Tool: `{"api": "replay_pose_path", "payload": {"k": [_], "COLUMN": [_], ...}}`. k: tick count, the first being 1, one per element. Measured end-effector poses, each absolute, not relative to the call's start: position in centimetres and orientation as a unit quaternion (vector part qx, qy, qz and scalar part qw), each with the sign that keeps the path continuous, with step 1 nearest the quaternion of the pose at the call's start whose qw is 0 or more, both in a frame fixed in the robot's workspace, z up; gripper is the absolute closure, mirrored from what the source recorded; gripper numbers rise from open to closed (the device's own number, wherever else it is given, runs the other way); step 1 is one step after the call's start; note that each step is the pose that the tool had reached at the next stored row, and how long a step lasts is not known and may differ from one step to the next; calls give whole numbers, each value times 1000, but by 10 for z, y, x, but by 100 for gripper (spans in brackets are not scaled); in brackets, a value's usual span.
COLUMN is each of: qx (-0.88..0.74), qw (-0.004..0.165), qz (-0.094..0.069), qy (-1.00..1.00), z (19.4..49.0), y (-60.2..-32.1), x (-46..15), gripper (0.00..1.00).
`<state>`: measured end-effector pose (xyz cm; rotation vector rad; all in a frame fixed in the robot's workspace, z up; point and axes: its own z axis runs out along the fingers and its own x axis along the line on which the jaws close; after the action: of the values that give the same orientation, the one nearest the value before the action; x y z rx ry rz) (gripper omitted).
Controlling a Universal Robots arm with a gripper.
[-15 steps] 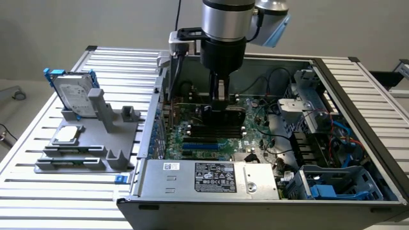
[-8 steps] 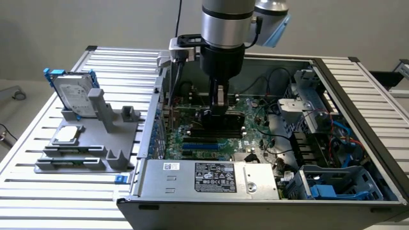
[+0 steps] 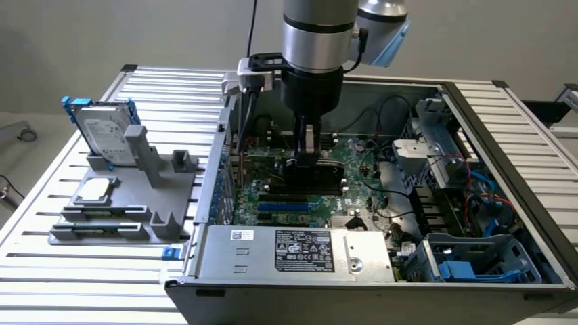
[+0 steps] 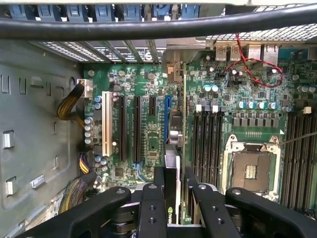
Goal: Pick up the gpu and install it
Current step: 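Insert the gpu into the slot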
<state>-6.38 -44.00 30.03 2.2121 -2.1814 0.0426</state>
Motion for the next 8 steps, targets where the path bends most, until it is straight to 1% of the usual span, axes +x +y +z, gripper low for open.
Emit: {"api": "replay_pose_path", "payload": {"k": [8], "qx": [712], "qw": [21], "qz": [11], "qy": [-702], "z": [291], "y": [-446], "x": [-66], "gripper": [73]}}
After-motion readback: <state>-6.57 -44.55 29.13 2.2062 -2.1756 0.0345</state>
